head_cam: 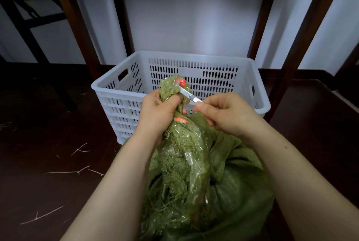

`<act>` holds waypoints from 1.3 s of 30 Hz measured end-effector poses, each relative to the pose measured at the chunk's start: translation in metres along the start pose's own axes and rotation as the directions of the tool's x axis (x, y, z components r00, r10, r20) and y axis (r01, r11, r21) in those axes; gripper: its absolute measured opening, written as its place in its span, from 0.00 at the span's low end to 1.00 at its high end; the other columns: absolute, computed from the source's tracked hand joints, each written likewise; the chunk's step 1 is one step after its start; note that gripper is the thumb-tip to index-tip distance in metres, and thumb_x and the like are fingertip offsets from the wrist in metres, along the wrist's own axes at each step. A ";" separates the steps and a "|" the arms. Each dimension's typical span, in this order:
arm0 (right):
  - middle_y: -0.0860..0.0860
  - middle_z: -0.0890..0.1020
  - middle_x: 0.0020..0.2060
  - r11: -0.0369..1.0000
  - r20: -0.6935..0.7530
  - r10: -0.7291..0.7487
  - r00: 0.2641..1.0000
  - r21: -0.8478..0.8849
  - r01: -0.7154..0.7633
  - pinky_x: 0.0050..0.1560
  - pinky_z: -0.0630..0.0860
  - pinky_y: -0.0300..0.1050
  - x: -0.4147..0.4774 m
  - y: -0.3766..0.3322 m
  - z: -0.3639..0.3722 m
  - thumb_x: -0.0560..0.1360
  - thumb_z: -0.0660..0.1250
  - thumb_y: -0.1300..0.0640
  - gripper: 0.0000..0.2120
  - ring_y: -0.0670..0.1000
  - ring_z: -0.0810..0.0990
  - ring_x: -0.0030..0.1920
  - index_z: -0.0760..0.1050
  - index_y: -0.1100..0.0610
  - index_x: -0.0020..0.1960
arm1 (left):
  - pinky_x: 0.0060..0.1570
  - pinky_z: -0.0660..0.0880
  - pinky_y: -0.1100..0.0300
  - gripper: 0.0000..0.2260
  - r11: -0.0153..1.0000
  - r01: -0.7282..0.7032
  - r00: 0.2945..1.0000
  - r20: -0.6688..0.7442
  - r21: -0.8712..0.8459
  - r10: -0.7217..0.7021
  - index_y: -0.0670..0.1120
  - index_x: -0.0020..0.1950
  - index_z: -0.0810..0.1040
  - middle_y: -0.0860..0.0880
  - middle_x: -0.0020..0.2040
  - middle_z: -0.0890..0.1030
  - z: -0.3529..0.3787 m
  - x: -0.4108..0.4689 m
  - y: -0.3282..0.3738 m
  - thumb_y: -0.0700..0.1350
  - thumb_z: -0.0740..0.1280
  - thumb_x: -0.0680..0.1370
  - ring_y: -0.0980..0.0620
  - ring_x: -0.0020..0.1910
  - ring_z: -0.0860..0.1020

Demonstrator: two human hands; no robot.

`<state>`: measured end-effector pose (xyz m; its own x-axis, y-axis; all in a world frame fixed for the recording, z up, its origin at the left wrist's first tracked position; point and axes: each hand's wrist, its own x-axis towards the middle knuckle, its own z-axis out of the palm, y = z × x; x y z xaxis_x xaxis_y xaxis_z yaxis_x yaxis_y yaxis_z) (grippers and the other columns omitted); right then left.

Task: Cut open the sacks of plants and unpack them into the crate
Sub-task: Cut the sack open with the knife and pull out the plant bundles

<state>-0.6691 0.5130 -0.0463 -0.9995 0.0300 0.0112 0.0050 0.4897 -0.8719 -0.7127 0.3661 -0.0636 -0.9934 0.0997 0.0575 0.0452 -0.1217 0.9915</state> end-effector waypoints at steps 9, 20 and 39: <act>0.44 0.71 0.19 0.999 -0.038 -0.036 0.999 0.027 0.037 0.30 0.64 0.40 0.003 0.003 0.001 0.79 0.62 0.51 0.13 0.41 0.65 0.20 0.80 0.54 0.41 | 0.23 0.73 0.63 0.07 0.998 -0.020 1.000 -0.012 -0.059 0.019 0.42 0.38 0.78 0.40 0.33 0.79 0.001 -0.001 0.004 0.33 0.67 0.75 0.50 0.24 0.75; 0.45 0.76 0.25 0.994 -0.322 -0.101 0.941 -0.060 0.086 0.39 0.74 0.47 0.011 0.002 0.016 0.79 0.60 0.49 0.15 0.41 0.72 0.25 0.74 0.49 0.35 | 0.30 0.72 0.59 0.06 0.990 0.002 0.993 0.113 0.142 -0.018 0.44 0.42 0.76 0.51 0.28 0.78 0.025 -0.008 -0.009 0.34 0.66 0.76 0.53 0.25 0.75; 0.42 0.71 0.16 0.862 -0.174 0.164 0.971 0.505 -0.055 0.15 0.58 0.31 -0.004 -0.004 -0.003 0.67 0.76 0.59 0.10 0.40 0.64 0.14 0.80 0.56 0.47 | 0.38 0.72 0.57 0.06 0.978 0.031 0.992 0.112 0.207 -0.055 0.45 0.38 0.74 0.47 0.30 0.77 0.022 -0.017 0.011 0.41 0.64 0.75 0.49 0.32 0.76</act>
<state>-0.6650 0.5131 -0.0411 -0.9641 0.2615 -0.0469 0.0433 -0.0195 -0.9989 -0.6934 0.3852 -0.0513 -0.9762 0.2161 0.0151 0.0350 0.0887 0.9954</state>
